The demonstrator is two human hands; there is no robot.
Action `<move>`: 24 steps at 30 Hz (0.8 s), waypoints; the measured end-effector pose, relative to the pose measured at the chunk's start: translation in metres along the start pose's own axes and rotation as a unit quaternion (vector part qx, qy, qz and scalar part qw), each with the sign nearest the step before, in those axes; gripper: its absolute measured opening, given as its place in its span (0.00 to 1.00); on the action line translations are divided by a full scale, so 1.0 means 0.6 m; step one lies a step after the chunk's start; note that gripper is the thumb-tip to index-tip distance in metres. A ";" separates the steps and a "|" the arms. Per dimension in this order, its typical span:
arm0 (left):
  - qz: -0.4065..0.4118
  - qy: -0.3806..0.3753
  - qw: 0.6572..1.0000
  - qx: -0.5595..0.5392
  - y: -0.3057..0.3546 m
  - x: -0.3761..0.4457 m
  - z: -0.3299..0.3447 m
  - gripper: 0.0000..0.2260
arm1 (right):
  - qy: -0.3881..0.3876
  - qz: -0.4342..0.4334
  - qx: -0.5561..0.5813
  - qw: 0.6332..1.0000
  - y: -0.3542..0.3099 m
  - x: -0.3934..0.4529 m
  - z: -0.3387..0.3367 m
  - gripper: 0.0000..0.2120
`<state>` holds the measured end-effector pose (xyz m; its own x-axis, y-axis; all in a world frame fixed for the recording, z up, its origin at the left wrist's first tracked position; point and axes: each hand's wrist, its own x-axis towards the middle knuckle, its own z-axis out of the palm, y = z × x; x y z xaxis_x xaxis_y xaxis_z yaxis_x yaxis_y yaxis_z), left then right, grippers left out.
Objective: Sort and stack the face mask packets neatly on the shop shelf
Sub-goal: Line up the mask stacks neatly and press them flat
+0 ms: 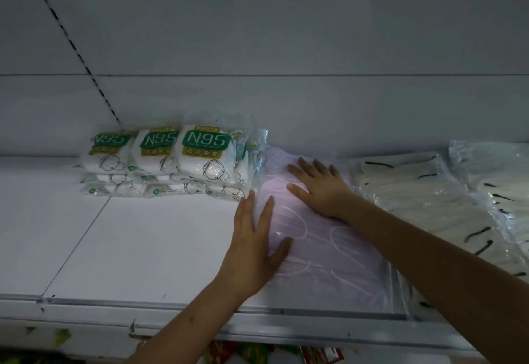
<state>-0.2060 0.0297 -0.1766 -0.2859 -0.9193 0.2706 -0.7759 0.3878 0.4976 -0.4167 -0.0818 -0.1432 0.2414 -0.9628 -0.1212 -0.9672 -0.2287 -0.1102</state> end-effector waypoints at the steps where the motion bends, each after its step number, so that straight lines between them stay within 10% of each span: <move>1: -0.005 -0.005 1.000 -0.003 0.000 -0.004 0.001 0.36 | -0.007 0.000 -0.001 1.000 0.000 0.000 -0.002 0.30; 7: -0.036 0.107 0.992 -0.056 0.017 -0.004 -0.028 0.26 | 0.131 0.042 0.176 0.975 -0.064 0.007 -0.066 0.28; 11: -0.249 0.293 0.883 -0.269 -0.017 0.023 -0.114 0.12 | 0.183 0.056 0.347 0.918 -0.168 0.026 -0.112 0.31; 14: -0.458 0.212 0.731 -0.460 -0.066 0.064 -0.165 0.25 | 0.153 0.072 0.322 0.931 -0.222 0.065 -0.130 0.43; 17: -0.490 0.096 0.551 -0.669 -0.074 0.095 -0.196 0.30 | 0.059 0.166 0.346 0.922 -0.235 0.111 -0.141 0.52; 24: -0.473 0.020 0.512 -0.717 -0.082 0.160 -0.188 0.34 | 0.000 0.122 0.346 0.930 -0.239 0.131 -0.093 0.56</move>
<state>-0.1319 -0.0703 -0.0823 -0.1298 -0.7501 -0.6484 0.6621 -0.5524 0.5064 -0.2632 -0.1323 -0.0819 0.0204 -0.9739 -0.2261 -0.7112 0.1448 -0.6880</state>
